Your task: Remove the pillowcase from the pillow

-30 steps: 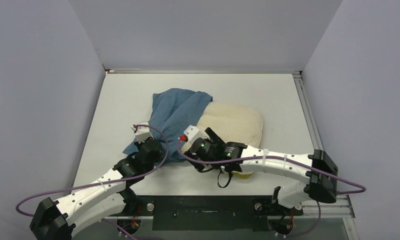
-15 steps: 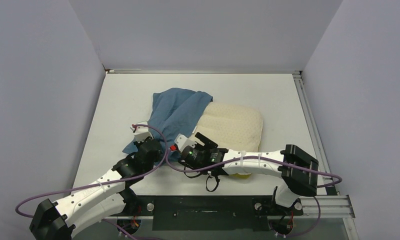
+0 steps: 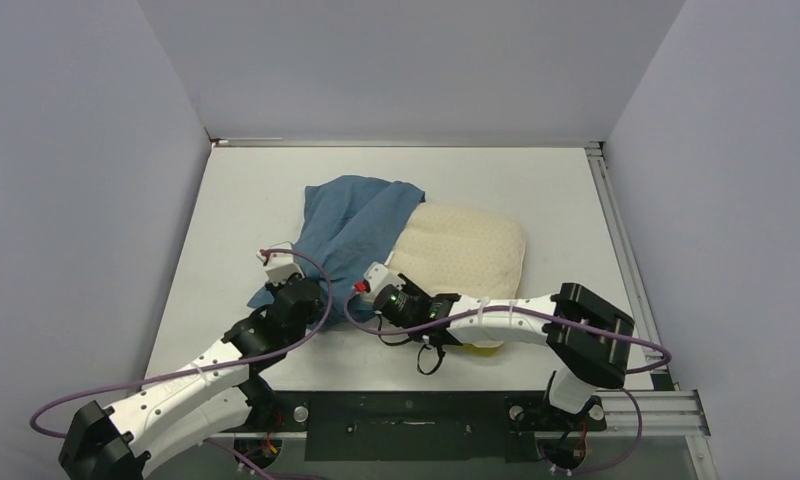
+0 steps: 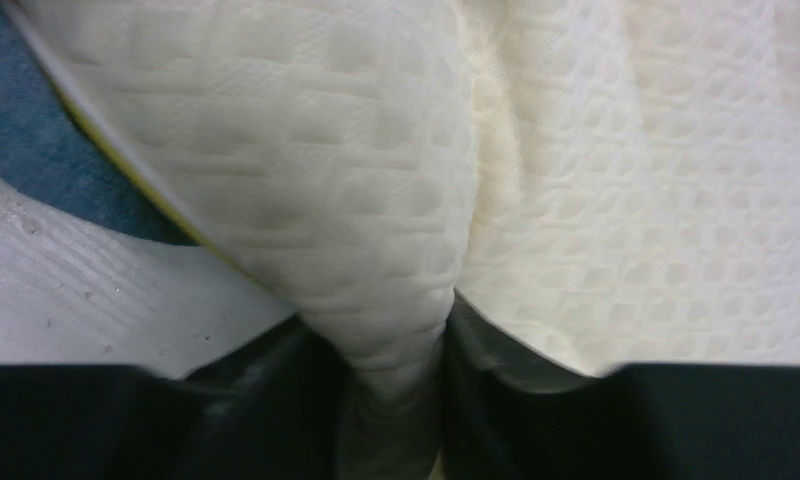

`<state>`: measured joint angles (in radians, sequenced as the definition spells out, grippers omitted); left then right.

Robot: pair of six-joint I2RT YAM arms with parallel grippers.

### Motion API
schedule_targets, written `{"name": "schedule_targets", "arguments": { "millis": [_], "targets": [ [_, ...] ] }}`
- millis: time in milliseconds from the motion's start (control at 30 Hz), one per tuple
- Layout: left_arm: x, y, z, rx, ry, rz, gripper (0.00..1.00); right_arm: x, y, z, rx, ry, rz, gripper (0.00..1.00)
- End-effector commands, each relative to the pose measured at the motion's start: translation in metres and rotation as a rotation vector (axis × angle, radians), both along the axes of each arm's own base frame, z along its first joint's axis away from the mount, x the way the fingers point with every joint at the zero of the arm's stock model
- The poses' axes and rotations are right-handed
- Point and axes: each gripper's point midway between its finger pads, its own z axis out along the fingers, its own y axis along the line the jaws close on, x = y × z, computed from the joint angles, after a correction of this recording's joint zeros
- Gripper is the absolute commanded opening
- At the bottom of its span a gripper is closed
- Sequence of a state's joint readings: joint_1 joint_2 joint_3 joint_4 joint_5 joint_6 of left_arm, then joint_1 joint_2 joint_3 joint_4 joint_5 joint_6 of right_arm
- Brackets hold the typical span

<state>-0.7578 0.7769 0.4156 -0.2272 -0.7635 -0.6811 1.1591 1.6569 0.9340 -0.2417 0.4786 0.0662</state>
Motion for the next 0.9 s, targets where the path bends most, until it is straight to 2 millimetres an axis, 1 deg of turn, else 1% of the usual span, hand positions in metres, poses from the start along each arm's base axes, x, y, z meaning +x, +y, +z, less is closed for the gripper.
{"name": "schedule_targets", "arguments": {
  "millis": [0, 67, 100, 200, 233, 333, 400, 467, 600, 700, 733, 800, 867],
  "targets": [
    [0.012, 0.008, 0.024, -0.043, -0.07, 0.079, 0.0, 0.006, 0.0, 0.028, 0.117, -0.035, -0.05, 0.25],
    [0.014, 0.009, 0.027, -0.038, -0.072, 0.092, 0.0, 0.005, 0.001, 0.046, 0.181, -0.049, -0.046, 0.1],
    [0.016, 0.01, 0.029, -0.034, -0.07, 0.097, 0.0, 0.005, 0.001, 0.054, 0.214, -0.059, -0.047, 0.06],
    [0.021, 0.012, 0.038, -0.014, -0.063, 0.114, 0.0, 0.006, -0.006, 0.085, 0.33, -0.094, -0.06, 0.05],
    [0.023, 0.014, 0.04, -0.001, -0.06, 0.122, 0.0, 0.006, -0.011, 0.099, 0.382, -0.113, -0.067, 0.05],
    [0.026, 0.02, 0.049, 0.04, -0.049, 0.142, 0.0, 0.006, -0.025, 0.131, 0.517, -0.164, -0.09, 0.05],
    [0.029, 0.026, 0.059, 0.074, -0.046, 0.162, 0.0, 0.004, -0.035, 0.151, 0.611, -0.195, -0.09, 0.05],
    [0.031, 0.032, 0.07, 0.117, -0.042, 0.177, 0.0, 0.0, -0.041, 0.166, 0.692, -0.213, -0.077, 0.05],
    [0.036, 0.045, 0.095, 0.215, -0.027, 0.196, 0.0, -0.009, -0.048, 0.185, 0.789, -0.228, -0.04, 0.05],
    [0.04, 0.058, 0.114, 0.306, -0.012, 0.202, 0.0, -0.016, -0.048, 0.191, 0.824, -0.222, -0.009, 0.05],
    [0.044, 0.061, 0.123, 0.332, -0.013, 0.202, 0.01, -0.017, -0.049, 0.193, 0.834, -0.223, -0.002, 0.05],
    [0.048, 0.07, 0.133, 0.394, -0.002, 0.207, 0.02, -0.021, -0.049, 0.194, 0.85, -0.218, 0.013, 0.05],
    [0.053, 0.08, 0.136, 0.451, 0.018, 0.22, 0.03, -0.024, -0.049, 0.197, 0.867, -0.216, 0.027, 0.05]
  ]
}}
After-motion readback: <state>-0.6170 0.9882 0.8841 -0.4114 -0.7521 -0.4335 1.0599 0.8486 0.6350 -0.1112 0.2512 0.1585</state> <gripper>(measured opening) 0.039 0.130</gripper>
